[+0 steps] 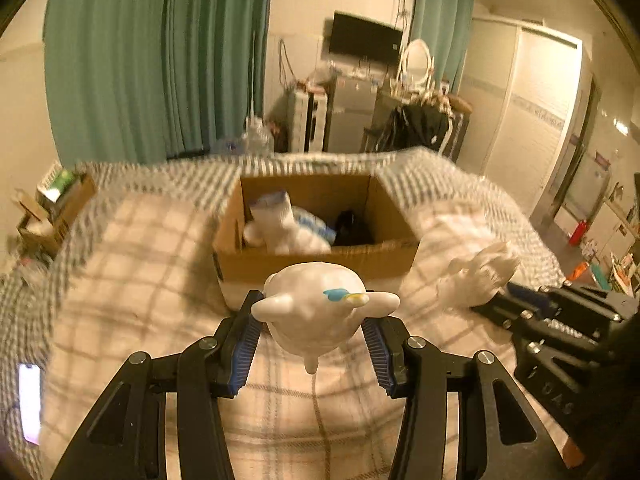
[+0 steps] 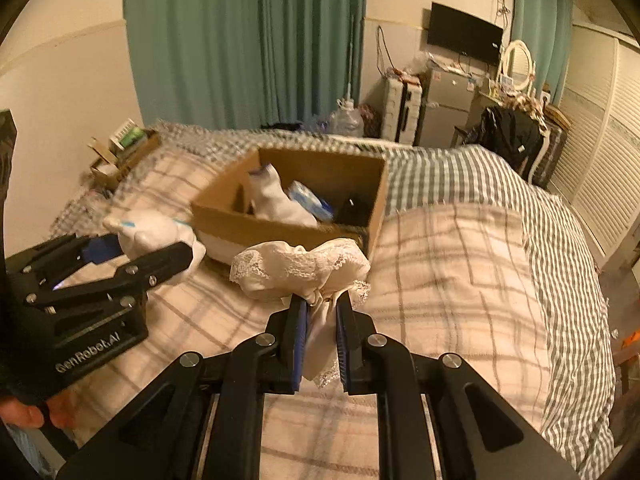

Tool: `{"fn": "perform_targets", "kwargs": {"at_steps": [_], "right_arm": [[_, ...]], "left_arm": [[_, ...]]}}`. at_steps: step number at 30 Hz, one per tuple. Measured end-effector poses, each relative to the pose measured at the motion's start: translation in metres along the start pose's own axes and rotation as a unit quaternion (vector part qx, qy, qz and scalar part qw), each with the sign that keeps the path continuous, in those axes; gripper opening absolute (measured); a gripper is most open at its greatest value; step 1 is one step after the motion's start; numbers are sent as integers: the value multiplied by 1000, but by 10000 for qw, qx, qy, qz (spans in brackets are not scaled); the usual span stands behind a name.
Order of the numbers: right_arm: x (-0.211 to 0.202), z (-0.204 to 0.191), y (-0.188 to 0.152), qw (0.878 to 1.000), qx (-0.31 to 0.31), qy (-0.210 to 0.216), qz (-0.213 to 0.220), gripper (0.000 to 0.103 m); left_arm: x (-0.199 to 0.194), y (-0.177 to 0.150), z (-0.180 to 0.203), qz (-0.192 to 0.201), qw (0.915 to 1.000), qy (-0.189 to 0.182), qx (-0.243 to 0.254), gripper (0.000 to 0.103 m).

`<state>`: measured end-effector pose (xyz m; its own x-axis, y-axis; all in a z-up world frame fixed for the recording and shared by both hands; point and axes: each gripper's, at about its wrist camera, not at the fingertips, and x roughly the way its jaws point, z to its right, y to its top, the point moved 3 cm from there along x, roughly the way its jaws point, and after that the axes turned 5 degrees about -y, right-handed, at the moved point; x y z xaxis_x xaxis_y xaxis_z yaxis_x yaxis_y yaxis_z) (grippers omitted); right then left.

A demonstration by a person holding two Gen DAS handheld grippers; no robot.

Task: Organize objects
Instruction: 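Lower the figurine with the left tool into the box while the right tool drops the lace cloth in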

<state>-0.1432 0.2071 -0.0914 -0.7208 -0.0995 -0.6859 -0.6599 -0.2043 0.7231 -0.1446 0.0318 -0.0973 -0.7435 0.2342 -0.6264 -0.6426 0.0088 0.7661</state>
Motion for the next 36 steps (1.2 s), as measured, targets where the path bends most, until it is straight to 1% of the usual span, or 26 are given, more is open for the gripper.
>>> {"fn": "perform_targets", "kwargs": {"at_steps": [5, 11, 14, 16, 19, 21, 23, 26, 31, 34, 36], "right_arm": [[-23, -2, 34, 9990, -185, 32, 396, 12], [-38, 2, 85, 9960, -316, 220, 809, 12], [-32, 7, 113, 9951, -287, 340, 887, 12], [-22, 11, 133, 9949, -280, 377, 894, 12], [2, 18, 160, 9957, -205, 495, 754, 12], [22, 22, 173, 9966, -201, 479, 639, 12], [46, 23, 182, 9975, -238, 443, 493, 12], [83, 22, 180, 9984, -299, 415, 245, 12], [147, 19, 159, 9982, -358, 417, -246, 12], [183, 16, 143, 9969, -466, 327, -537, 12], [196, 14, 135, 9963, -506, 288, -631, 12]], "left_arm": [[-23, 39, 4, 366, 9991, 3, 189, 50], [-29, 88, 0, 536, 9983, -113, 193, 50], [-19, 112, -5, 545, 9983, -140, 174, 50], [-6, 126, -8, 492, 9985, -145, 167, 50], [21, 140, -14, 324, 9992, -158, 149, 50], [42, 146, -20, 192, 9996, -153, 142, 50], [62, 147, -24, 91, 9997, -155, 164, 50], [99, 137, -33, -152, 9997, -75, 190, 50], [149, 108, -43, -591, 9982, -2, 85, 50], [169, 93, -48, -730, 9973, 18, 111, 50], [179, 87, -47, -789, 9968, -2, 98, 50]]}}
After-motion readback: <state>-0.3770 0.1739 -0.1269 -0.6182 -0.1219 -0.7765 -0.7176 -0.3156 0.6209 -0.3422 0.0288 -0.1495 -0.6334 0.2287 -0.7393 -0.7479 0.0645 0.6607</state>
